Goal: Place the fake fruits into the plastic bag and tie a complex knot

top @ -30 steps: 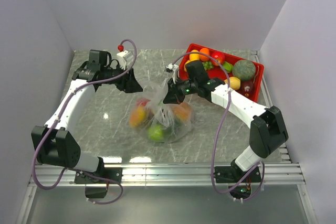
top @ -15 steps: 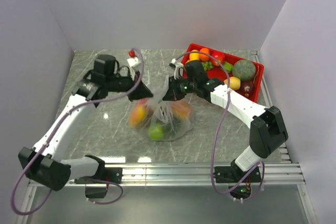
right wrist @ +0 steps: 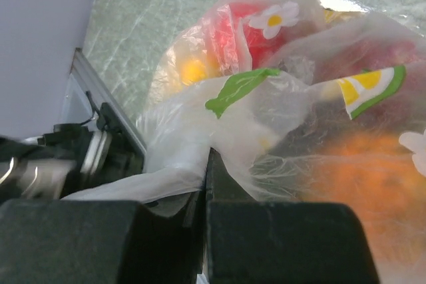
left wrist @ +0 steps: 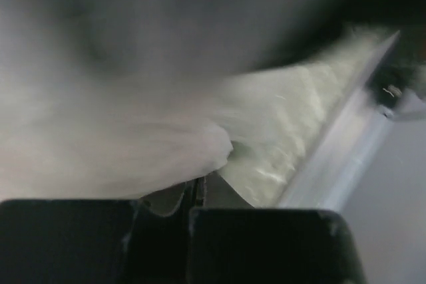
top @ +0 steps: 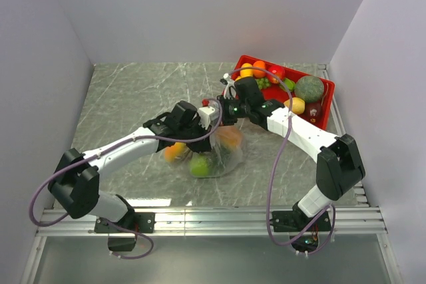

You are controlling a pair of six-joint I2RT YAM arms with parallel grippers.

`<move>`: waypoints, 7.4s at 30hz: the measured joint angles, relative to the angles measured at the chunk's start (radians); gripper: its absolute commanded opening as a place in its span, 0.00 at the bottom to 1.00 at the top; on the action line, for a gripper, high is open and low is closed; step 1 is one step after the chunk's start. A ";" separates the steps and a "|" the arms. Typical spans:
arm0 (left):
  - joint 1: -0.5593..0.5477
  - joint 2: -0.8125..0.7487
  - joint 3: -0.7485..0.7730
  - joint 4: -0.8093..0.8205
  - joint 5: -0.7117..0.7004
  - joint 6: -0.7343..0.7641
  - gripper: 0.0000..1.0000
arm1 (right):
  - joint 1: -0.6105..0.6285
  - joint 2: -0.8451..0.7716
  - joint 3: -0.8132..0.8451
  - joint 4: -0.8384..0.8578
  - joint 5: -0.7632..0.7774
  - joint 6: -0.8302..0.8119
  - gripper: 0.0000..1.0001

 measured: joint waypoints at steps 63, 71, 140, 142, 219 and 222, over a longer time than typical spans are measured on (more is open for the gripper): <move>0.269 0.056 -0.127 0.355 0.395 -0.312 0.00 | -0.026 -0.008 -0.092 -0.081 -0.192 -0.087 0.59; 0.288 0.090 -0.212 0.537 0.545 -0.437 0.00 | 0.016 0.067 -0.075 -0.053 -0.240 -0.014 0.64; 0.337 0.061 -0.348 1.100 0.615 -0.697 0.00 | 0.039 0.286 0.275 -0.108 -0.528 -0.021 0.62; 0.337 0.061 -0.346 1.074 0.615 -0.664 0.00 | 0.039 0.299 0.282 -0.117 -0.541 -0.028 0.62; 0.306 0.167 -0.387 1.347 0.620 -0.883 0.00 | 0.063 0.083 0.089 0.044 -0.173 0.029 0.65; 0.329 0.163 -0.390 1.353 0.625 -0.873 0.00 | 0.052 0.140 0.188 -0.052 -0.173 -0.031 0.88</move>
